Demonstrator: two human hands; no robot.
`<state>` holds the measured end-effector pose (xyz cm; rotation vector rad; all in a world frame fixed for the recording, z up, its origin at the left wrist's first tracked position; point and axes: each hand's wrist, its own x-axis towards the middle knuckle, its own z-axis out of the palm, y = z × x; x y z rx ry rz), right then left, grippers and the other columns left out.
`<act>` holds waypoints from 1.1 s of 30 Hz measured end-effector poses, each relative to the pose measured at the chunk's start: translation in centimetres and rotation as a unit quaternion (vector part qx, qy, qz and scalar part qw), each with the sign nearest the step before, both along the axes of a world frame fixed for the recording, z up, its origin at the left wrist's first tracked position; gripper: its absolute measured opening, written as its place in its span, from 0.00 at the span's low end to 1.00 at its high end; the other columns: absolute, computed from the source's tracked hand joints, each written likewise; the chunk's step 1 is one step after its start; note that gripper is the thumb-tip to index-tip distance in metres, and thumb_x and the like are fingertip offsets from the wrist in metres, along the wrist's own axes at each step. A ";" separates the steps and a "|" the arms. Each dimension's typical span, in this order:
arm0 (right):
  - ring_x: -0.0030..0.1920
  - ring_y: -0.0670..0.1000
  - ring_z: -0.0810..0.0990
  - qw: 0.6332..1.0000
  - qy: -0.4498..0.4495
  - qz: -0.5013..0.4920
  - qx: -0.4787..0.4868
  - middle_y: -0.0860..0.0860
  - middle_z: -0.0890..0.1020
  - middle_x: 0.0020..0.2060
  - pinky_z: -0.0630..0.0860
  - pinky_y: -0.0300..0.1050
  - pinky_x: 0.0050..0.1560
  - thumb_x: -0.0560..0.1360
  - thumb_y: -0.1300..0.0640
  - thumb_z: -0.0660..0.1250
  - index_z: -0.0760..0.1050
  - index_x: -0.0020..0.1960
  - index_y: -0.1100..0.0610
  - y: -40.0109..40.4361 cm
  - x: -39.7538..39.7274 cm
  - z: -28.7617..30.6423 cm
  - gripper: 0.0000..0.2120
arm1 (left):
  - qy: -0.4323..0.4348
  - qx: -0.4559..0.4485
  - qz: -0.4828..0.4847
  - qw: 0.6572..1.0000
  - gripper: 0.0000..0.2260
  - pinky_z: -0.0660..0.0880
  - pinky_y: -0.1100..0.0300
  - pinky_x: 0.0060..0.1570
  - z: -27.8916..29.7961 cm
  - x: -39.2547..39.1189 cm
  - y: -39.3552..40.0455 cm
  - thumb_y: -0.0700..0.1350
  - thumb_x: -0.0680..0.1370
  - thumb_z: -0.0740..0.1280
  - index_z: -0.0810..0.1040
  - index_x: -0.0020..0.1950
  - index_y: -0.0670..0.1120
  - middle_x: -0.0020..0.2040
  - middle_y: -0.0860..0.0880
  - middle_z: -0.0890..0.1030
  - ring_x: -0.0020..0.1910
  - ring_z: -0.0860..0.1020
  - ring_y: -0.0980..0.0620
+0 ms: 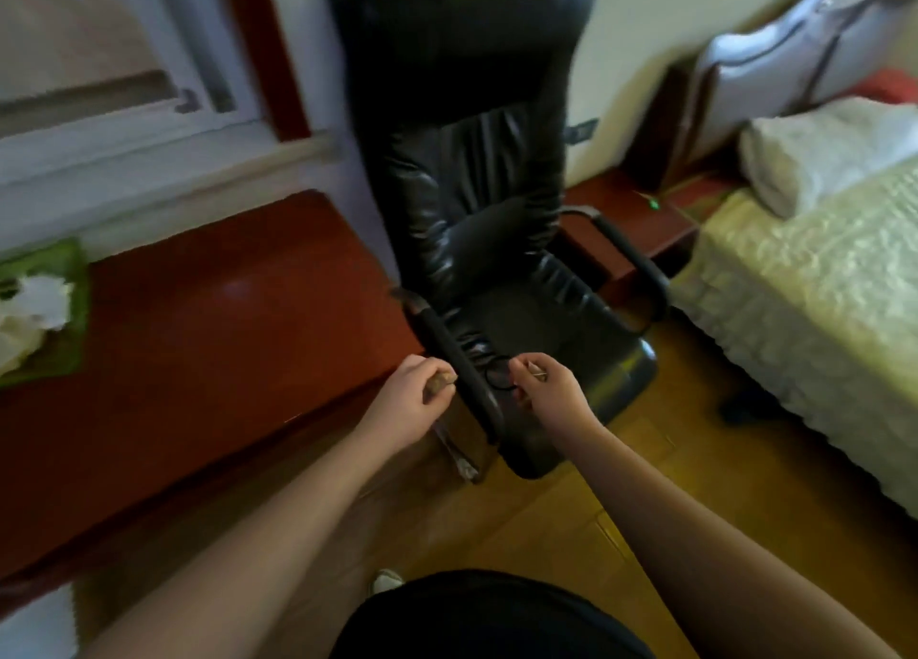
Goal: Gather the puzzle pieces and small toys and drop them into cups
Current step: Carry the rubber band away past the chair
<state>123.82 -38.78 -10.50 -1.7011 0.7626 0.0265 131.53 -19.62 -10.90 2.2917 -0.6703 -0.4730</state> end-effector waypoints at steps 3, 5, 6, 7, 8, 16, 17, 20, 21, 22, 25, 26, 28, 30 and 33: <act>0.39 0.48 0.79 0.998 -0.008 -0.064 0.013 0.51 0.82 0.40 0.77 0.41 0.42 0.79 0.49 0.65 0.78 0.52 0.49 -6.0 -5.6 -0.1 0.06 | 0.005 -0.013 -0.050 0.999 0.07 0.66 0.69 0.51 -0.3 -2.7 -7.1 0.47 0.79 0.64 0.77 0.57 0.52 0.54 0.53 0.72 0.50 0.72 0.59; 0.41 0.48 0.79 0.994 -0.013 -0.103 0.031 0.51 0.82 0.43 0.78 0.41 0.43 0.79 0.49 0.65 0.78 0.53 0.50 -10.0 -9.7 -0.4 0.07 | 0.025 -0.017 -0.093 0.995 0.07 0.68 0.69 0.51 -0.5 -5.2 -11.7 0.49 0.80 0.63 0.76 0.56 0.55 0.54 0.54 0.72 0.50 0.73 0.59; 0.41 0.48 0.78 0.992 -0.017 -0.121 0.038 0.51 0.81 0.43 0.78 0.41 0.44 0.79 0.50 0.65 0.78 0.54 0.51 -11.9 -11.6 -0.6 0.08 | 0.036 -0.013 -0.117 0.992 0.07 0.69 0.67 0.51 -0.6 -6.5 -13.9 0.49 0.80 0.62 0.76 0.57 0.55 0.54 0.54 0.72 0.51 0.74 0.58; 0.41 0.48 0.78 0.989 -0.020 -0.142 0.043 0.51 0.81 0.42 0.77 0.42 0.44 0.79 0.50 0.65 0.78 0.54 0.51 -13.7 -13.4 -0.8 0.08 | 0.042 -0.007 -0.140 0.989 0.08 0.70 0.66 0.51 -0.5 -7.6 -16.1 0.50 0.81 0.62 0.77 0.58 0.55 0.55 0.55 0.72 0.52 0.74 0.58; 0.40 0.48 0.77 0.985 -0.024 -0.164 0.051 0.51 0.80 0.41 0.77 0.42 0.44 0.79 0.50 0.65 0.78 0.53 0.52 -15.4 -15.1 -1.0 0.08 | 0.042 -0.003 -0.162 0.986 0.09 0.71 0.66 0.51 -0.4 -8.6 -18.3 0.49 0.81 0.62 0.77 0.58 0.54 0.54 0.54 0.73 0.52 0.74 0.58; 0.38 0.49 0.76 0.953 -0.036 -0.287 0.087 0.52 0.80 0.41 0.76 0.40 0.41 0.78 0.48 0.66 0.78 0.55 0.51 -24.6 -23.3 -2.3 0.09 | 0.044 -0.002 -0.252 0.967 0.11 0.71 0.68 0.50 0.9 -15.2 -31.1 0.46 0.80 0.63 0.75 0.63 0.52 0.56 0.54 0.76 0.54 0.75 0.58; 0.39 0.49 0.76 0.950 -0.037 -0.297 0.089 0.52 0.80 0.42 0.76 0.40 0.41 0.78 0.49 0.65 0.78 0.56 0.52 -25.4 -23.9 -2.3 0.10 | 0.046 0.000 -0.260 0.964 0.12 0.71 0.70 0.48 0.8 -15.7 -32.3 0.46 0.80 0.64 0.75 0.63 0.52 0.56 0.54 0.77 0.54 0.75 0.58; 0.39 0.49 0.76 0.939 -0.045 -0.328 0.093 0.52 0.80 0.42 0.76 0.39 0.40 0.78 0.49 0.65 0.77 0.57 0.53 -27.7 -25.3 -2.4 0.11 | 0.046 0.006 -0.292 0.955 0.11 0.69 0.74 0.45 0.4 -16.6 -35.7 0.46 0.79 0.65 0.76 0.62 0.50 0.55 0.54 0.78 0.53 0.76 0.59; 0.39 0.49 0.77 0.935 -0.044 -0.338 0.093 0.52 0.80 0.42 0.76 0.39 0.40 0.79 0.49 0.65 0.77 0.57 0.53 -28.5 -25.7 -2.5 0.11 | 0.042 0.008 -0.303 0.952 0.11 0.68 0.75 0.45 0.1 -16.7 -36.9 0.46 0.79 0.65 0.76 0.61 0.50 0.55 0.54 0.77 0.52 0.75 0.59; 0.39 0.49 0.77 0.932 -0.043 -0.347 0.095 0.52 0.80 0.43 0.76 0.39 0.39 0.79 0.50 0.65 0.77 0.57 0.53 -29.3 -26.0 -2.6 0.10 | 0.039 0.008 -0.314 0.949 0.10 0.67 0.76 0.45 -0.1 -16.8 -38.1 0.46 0.79 0.65 0.76 0.61 0.50 0.55 0.54 0.77 0.52 0.75 0.60; 0.40 0.49 0.77 0.925 -0.039 -0.367 0.096 0.53 0.81 0.43 0.76 0.39 0.40 0.79 0.50 0.65 0.77 0.55 0.53 -31.9 -26.5 -2.9 0.09 | 0.037 0.008 -0.341 0.939 0.09 0.67 0.75 0.44 -1.2 -16.7 -42.4 0.46 0.79 0.65 0.76 0.59 0.50 0.54 0.54 0.77 0.52 0.75 0.59; 0.39 0.49 0.77 0.923 -0.039 -0.372 0.092 0.53 0.81 0.43 0.76 0.39 0.40 0.79 0.51 0.65 0.77 0.55 0.53 -33.0 -26.6 -3.0 0.08 | 0.038 0.009 -0.349 0.936 0.09 0.67 0.75 0.44 -1.6 -16.6 -44.0 0.46 0.79 0.65 0.76 0.59 0.51 0.54 0.54 0.76 0.52 0.75 0.59; 0.39 0.49 0.77 0.919 -0.039 -0.383 0.084 0.53 0.80 0.42 0.76 0.39 0.40 0.79 0.51 0.64 0.77 0.54 0.53 -35.4 -26.6 -3.0 0.08 | 0.045 0.008 -0.366 0.930 0.09 0.69 0.74 0.44 -2.3 -16.2 -47.4 0.46 0.79 0.64 0.76 0.60 0.51 0.54 0.54 0.76 0.52 0.75 0.58; 0.39 0.49 0.77 0.913 -0.035 -0.399 0.081 0.53 0.80 0.43 0.76 0.40 0.40 0.79 0.52 0.64 0.77 0.55 0.54 -38.2 -26.3 -3.1 0.08 | 0.053 0.005 -0.382 0.923 0.09 0.71 0.71 0.46 -2.7 -15.5 -50.9 0.46 0.79 0.64 0.75 0.60 0.52 0.54 0.54 0.76 0.53 0.76 0.57; 0.41 0.50 0.77 0.904 -0.035 -0.419 0.082 0.54 0.80 0.44 0.77 0.41 0.41 0.79 0.53 0.64 0.77 0.55 0.55 -42.1 -25.1 -2.9 0.08 | 0.062 0.003 -0.403 0.913 0.09 0.72 0.69 0.46 -2.4 -13.9 -55.8 0.47 0.79 0.64 0.75 0.60 0.52 0.53 0.54 0.76 0.52 0.76 0.58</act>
